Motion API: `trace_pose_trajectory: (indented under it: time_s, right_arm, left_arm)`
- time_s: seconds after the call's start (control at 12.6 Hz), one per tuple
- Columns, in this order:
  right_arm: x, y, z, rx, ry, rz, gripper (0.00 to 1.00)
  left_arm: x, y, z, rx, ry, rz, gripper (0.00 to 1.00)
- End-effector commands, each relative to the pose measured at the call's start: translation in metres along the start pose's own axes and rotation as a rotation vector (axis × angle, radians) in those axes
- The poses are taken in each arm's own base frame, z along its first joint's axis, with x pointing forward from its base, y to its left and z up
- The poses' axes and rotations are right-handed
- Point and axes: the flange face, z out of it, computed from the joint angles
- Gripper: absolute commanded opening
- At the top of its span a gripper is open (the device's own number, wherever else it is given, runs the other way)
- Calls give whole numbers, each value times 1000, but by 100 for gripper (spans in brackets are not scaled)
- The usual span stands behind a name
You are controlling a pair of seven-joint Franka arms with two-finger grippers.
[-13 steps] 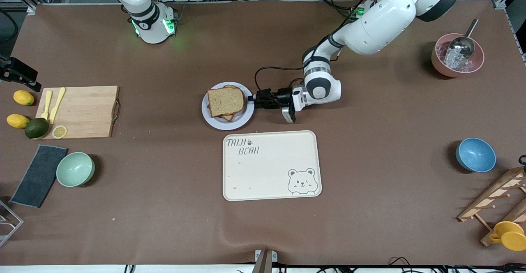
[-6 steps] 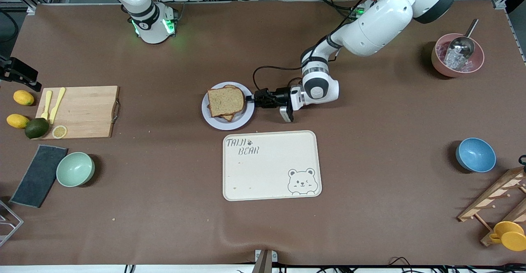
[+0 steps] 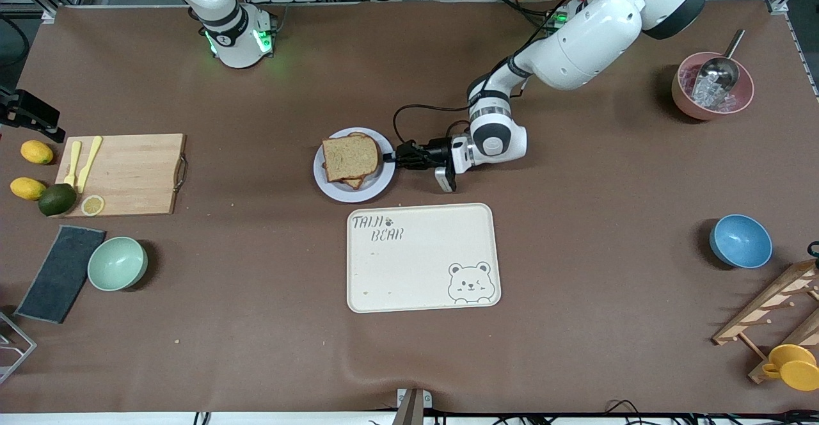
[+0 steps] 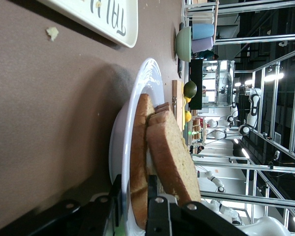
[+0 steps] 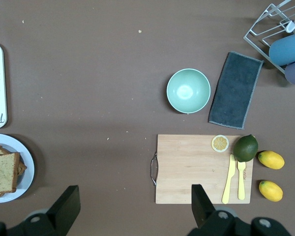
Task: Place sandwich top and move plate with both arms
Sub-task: 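Grip the white plate rim with the left gripper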
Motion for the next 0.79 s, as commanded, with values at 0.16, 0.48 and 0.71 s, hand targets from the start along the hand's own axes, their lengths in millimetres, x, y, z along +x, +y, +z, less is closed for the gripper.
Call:
trace_pose_trajectory:
  time_s: [0.16, 0.48, 0.71]
  right_arm:
    - [2, -3, -2, 12, 3, 17, 100]
    - [2, -2, 0, 12, 1, 19, 100]
    - [3, -2, 0, 12, 3, 17, 100]
  left_arm:
    - [-2, -16, 7, 7, 18, 26, 10]
    - [0, -15, 6, 5, 22, 29, 0]
    - [6, -12, 3, 5, 32, 64, 0]
